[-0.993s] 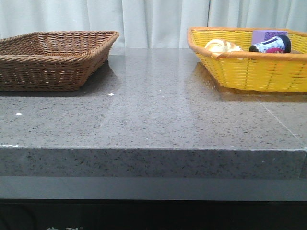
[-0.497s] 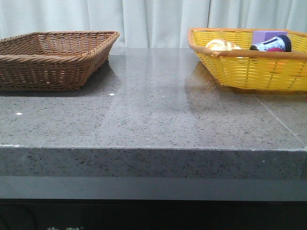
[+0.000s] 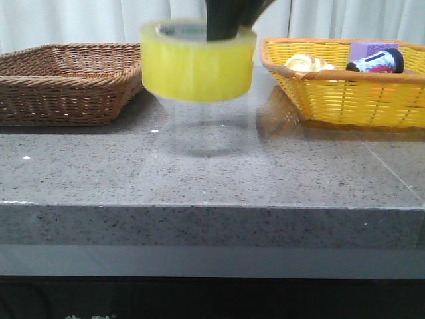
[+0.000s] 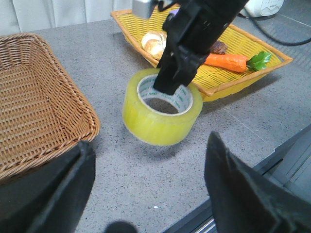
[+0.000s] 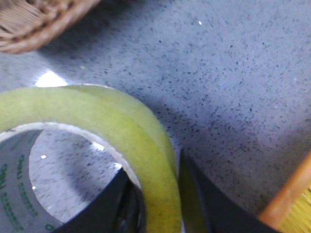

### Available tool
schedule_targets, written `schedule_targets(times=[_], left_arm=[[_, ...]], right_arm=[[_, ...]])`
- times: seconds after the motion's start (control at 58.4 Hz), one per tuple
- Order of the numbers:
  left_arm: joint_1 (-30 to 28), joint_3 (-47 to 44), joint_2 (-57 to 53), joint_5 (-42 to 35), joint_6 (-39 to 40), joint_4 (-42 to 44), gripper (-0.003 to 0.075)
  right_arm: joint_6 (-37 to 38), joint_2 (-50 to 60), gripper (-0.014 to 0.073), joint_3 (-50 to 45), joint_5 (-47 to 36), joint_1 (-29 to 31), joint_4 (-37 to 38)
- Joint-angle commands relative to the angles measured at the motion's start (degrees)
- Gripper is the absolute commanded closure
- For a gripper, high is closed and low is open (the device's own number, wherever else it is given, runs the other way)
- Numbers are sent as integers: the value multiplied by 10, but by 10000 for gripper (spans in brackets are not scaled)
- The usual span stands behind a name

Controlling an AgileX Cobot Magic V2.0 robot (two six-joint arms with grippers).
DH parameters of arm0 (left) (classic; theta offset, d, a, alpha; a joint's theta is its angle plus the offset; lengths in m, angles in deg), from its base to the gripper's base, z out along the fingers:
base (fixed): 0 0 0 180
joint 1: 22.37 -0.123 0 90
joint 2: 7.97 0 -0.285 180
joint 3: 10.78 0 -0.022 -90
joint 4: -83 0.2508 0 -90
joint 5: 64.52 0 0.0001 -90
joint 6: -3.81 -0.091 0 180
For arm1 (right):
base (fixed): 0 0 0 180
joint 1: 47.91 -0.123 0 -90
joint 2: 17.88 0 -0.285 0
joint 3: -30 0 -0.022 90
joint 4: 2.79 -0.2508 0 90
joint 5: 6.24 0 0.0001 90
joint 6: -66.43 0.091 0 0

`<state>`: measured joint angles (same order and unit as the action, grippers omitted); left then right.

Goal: Transfer tape with both arms
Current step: 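Carry the tape roll toward the table middle and set it down, then open the right gripper and raise it away from the tape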

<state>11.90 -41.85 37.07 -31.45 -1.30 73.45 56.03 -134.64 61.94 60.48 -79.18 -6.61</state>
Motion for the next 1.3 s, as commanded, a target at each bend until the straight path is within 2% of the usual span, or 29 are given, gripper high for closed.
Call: schedule_targets(times=[0.0,0.839,0.925,1.113,1.285], left_arm=[[5,20,3,-47,1,-9,241],[5,20,3,-47,1,-9,241],[5,20,3,-47,1,-9,241],[5,20,3,-47,1,-9,241],[5,20,3,-47,1,-9,241]], right_arm=[[-6,18,454,18,-33,-1,2],[-6,-40,445,18,-30,-1,21],[-6,-42,404,18,-30,-1,21],[-6,-41,200,27,-29,-1,21],[-6,-26,179,43,-28,-1,21]])
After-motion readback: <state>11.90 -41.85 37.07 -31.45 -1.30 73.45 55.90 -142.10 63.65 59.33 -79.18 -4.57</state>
